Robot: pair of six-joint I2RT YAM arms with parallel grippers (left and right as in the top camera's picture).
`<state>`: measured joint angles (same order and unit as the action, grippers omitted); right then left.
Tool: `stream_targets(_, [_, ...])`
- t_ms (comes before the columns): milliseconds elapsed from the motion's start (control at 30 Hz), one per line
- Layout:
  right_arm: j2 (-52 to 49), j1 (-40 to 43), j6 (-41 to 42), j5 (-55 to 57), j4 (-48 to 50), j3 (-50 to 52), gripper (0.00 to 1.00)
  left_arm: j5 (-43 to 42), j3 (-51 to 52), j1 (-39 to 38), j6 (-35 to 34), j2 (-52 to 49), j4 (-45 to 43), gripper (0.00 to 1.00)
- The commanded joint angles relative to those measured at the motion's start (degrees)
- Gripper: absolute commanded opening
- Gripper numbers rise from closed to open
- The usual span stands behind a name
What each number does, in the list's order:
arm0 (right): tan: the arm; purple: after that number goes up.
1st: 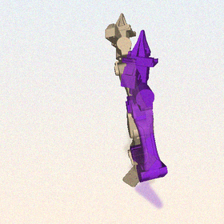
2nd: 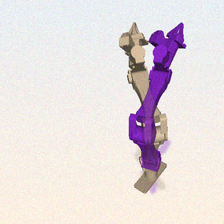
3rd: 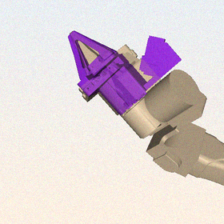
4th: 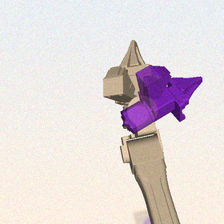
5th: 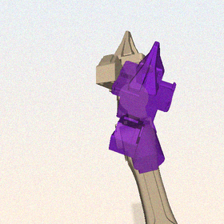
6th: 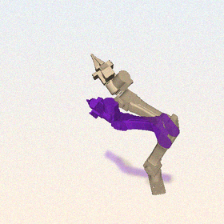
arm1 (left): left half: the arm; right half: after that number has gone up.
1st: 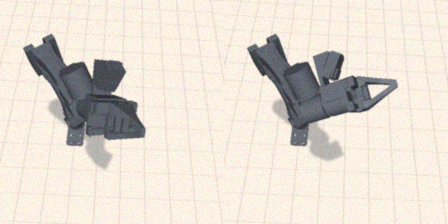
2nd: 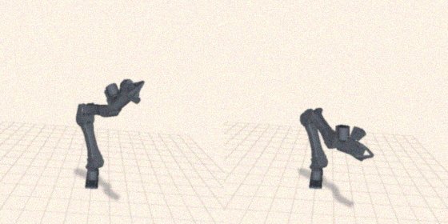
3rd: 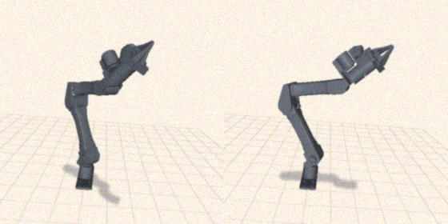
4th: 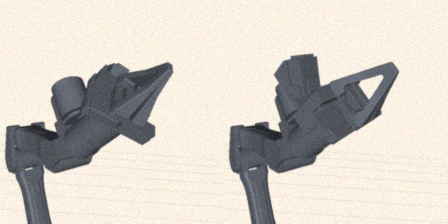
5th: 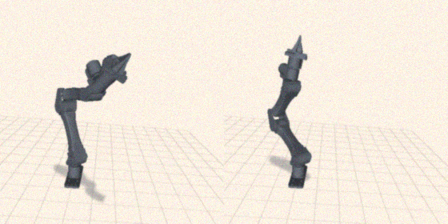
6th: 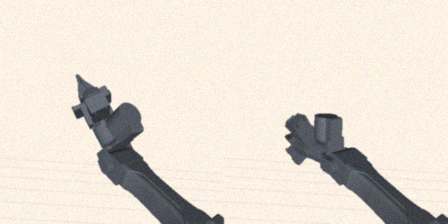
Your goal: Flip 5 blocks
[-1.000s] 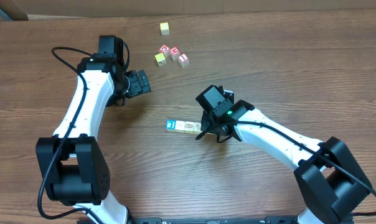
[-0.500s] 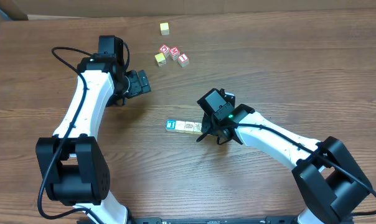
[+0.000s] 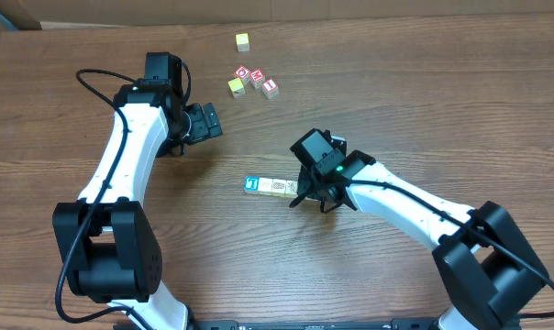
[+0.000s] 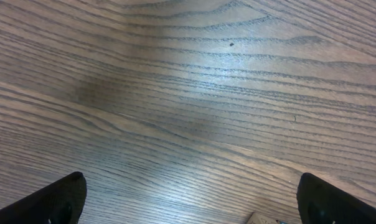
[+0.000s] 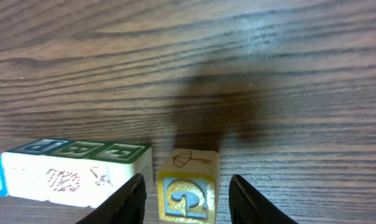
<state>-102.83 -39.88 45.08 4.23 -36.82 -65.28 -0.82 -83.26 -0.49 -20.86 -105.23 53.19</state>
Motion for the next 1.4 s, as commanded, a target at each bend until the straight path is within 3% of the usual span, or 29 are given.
stream_targets(0, [4.7,0.6,-1.8,-0.2,-1.2,-3.5,0.44,-0.3,-0.7,0.1,-0.3,-0.4,0.0,1.00])
stream_targets(133, [5.9,0.8,-1.6,-0.2,-4.0,-3.5,0.41,-0.3,-0.7,0.1,-0.3,-0.4,0.0,1.00])
stream_targets(300, [4.1,1.0,1.1,1.8,-6.7,-2.8,0.18,-0.2,-0.7,0.1,-0.3,-0.4,0.0,1.00])
stream_targets(433, [1.9,1.0,3.7,2.2,-6.1,-1.2,0.07,-0.3,-0.7,0.1,-0.3,-0.4,0.0,1.00])
stream_targets(1367, [-1.5,0.9,6.2,-4.5,-1.0,1.2,0.04,-0.2,-0.7,0.1,-0.3,-0.4,0.0,0.99])
